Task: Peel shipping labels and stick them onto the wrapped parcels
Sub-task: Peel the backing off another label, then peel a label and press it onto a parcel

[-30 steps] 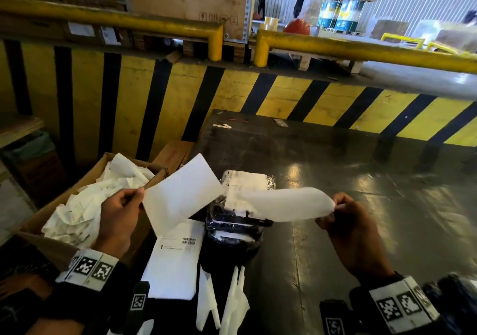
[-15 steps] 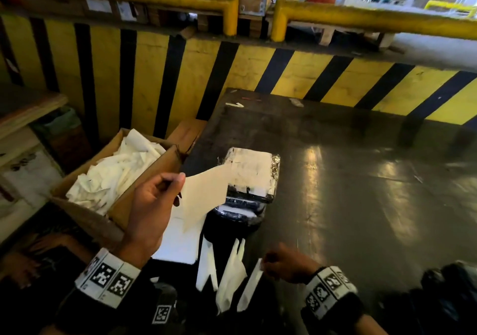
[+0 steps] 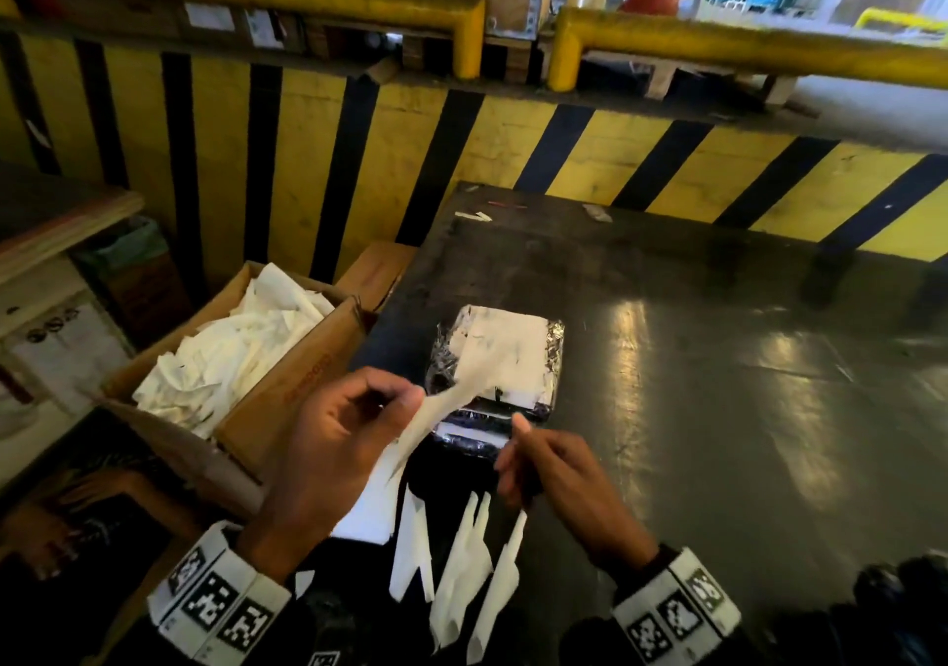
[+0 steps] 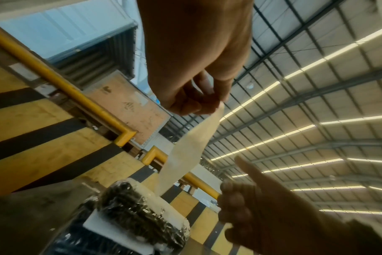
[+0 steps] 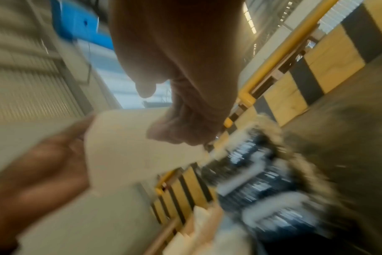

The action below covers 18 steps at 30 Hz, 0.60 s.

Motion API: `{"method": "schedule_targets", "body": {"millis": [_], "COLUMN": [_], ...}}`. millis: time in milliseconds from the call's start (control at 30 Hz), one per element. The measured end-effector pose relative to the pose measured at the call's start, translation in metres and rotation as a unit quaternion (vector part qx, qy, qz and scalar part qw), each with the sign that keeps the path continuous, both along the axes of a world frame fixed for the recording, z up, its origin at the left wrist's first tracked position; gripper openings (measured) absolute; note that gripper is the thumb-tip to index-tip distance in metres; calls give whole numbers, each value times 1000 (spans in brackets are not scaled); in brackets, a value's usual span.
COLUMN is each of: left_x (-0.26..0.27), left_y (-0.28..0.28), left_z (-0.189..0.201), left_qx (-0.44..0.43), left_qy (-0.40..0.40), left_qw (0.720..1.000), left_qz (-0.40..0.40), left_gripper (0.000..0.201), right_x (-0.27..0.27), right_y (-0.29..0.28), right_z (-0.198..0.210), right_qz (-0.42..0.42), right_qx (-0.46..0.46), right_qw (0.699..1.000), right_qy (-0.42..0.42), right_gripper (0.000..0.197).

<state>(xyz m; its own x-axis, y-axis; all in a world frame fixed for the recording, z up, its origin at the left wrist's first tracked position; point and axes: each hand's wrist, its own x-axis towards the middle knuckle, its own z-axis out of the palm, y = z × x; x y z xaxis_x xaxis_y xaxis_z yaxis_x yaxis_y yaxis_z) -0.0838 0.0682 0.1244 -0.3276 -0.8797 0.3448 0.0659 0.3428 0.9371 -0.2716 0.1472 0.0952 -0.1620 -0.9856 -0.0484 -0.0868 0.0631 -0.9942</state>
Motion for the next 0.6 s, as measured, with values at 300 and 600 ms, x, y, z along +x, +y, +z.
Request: {"method": "schedule_targets", "body": {"millis": [300, 600], "left_x": [-15, -8], "left_y": [-36, -106], "left_z": [-2, -21], "left_qx": [-135, 40], "left_qy": [-82, -74], "left_qw": [953, 996], "left_qz": [-257, -38], "left_gripper": [10, 29], "right_x": [9, 2], "right_y": [-44, -53], "right_z": [43, 37], "right_qz": [-65, -107], "right_qx": [-85, -106], "right_qw": [993, 988], "right_qy": [43, 46], "right_gripper": [19, 21]}}
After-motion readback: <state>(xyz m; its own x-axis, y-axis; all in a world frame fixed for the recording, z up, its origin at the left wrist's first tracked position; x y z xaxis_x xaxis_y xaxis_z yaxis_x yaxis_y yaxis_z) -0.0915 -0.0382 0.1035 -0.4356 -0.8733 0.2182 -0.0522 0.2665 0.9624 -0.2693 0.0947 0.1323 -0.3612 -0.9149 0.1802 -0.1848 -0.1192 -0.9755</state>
